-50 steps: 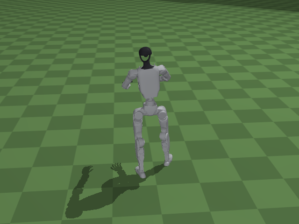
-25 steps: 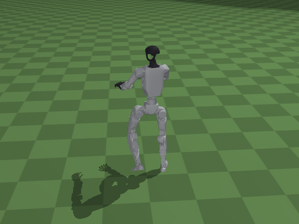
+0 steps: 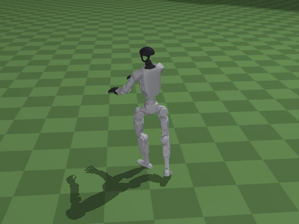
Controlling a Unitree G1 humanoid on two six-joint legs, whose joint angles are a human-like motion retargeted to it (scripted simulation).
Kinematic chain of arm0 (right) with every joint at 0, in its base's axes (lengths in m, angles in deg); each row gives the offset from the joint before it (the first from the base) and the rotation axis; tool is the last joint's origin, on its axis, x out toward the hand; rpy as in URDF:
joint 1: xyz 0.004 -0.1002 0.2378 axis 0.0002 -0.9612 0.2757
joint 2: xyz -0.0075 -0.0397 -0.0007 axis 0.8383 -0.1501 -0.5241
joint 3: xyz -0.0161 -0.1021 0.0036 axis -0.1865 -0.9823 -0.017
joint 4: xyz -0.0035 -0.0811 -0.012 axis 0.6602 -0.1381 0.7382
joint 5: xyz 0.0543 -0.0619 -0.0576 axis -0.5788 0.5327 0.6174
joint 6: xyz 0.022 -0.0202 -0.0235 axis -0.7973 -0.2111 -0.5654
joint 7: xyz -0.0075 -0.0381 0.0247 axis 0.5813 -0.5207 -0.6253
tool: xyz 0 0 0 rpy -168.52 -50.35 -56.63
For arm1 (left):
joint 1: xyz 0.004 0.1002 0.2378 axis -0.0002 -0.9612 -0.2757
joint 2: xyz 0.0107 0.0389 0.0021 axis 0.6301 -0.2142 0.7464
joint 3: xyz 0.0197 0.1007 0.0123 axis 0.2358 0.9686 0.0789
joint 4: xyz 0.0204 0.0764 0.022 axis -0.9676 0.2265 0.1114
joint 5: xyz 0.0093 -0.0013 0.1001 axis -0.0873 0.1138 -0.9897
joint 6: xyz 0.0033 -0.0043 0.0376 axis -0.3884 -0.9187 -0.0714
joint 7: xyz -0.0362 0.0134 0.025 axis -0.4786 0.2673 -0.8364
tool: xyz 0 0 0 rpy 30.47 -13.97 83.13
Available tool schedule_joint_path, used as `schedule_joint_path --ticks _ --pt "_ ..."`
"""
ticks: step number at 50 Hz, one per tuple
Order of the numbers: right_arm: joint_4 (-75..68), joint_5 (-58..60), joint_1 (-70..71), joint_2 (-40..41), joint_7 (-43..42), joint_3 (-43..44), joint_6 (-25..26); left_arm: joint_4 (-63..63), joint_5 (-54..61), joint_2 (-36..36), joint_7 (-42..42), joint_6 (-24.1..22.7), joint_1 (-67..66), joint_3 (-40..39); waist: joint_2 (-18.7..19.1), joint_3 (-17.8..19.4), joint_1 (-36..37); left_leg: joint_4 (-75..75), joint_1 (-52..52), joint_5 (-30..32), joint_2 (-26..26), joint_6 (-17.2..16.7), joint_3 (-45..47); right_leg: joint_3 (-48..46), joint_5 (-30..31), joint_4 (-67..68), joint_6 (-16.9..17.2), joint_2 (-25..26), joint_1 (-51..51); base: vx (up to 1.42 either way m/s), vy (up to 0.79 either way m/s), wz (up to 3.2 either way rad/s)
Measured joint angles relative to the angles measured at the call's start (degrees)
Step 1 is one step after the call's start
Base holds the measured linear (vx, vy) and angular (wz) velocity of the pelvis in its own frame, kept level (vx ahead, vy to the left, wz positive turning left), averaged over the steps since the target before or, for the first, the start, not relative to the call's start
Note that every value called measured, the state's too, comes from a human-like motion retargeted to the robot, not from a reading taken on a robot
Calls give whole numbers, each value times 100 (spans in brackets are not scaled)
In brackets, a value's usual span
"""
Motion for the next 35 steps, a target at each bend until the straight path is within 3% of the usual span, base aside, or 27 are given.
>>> schedule_joint_path --ticks 4,10,14,17,25,31,33,35 --pt "129 -99 -137 -56 -5 -87 -99 -20 -7 14 -27 -20 -78 123 107 -135 -307 398 217 -346 188 29 -452 92 909 1844 -110 -162 -701 56 14 91" --pt "280 -143 -185 -304 -8 -21 -216 -15 -208 -63 -132 75 42 208 281 -20 -766 458 703 -551 150 -316 -1228 395 393 2683 -339 -187 -1584 48 9 114" --pt "276 -157 -180 -416 -2 -19 -280 9 -246 -143 -145 56 120 191 388 106 -1133 480 945 -634 123 -351 -1788 260 39 1756 -506 -254 -1889 43 1 129" --pt "255 -210 -154 -483 -10 -60 -264 -15 -142 -161 -203 27 162 213 375 228 -1412 482 1119 -703 20 -374 -2183 527 66 554 -433 -161 -2079 41 -4 131" --pt "204 -65 37 -594 -7 -157 -169 36 54 -154 -331 -151 261 172 85 572 -1974 528 1658 -937 -465 -450 -3028 1211 1074 -3395 394 -122 -1903 46 -12 110" --pt "248 -12 -175 -547 59 -75 -228 87 -9 -142 -276 -284 18 142 41 386 -1996 607 2022 -827 -494 -442 -3358 834 1282 -3477 623 -225 -1713 54 -19 63" --pt "297 -32 -163 -600 129 6 -250 108 -19 -121 -188 -333 28 43 61 337 -1961 946 1920 -734 -474 -478 -3473 766 1408 -3546 446 -255 -1562 57 -23 48" --pt "354 22 -277 -573 212 70 -388 127 -111 -124 -116 -474 -90 -42 62 217 -1909 1312 1806 -498 -467 -474 -3556 636 927 -2861 691 -397 -1701 58 -24 43"
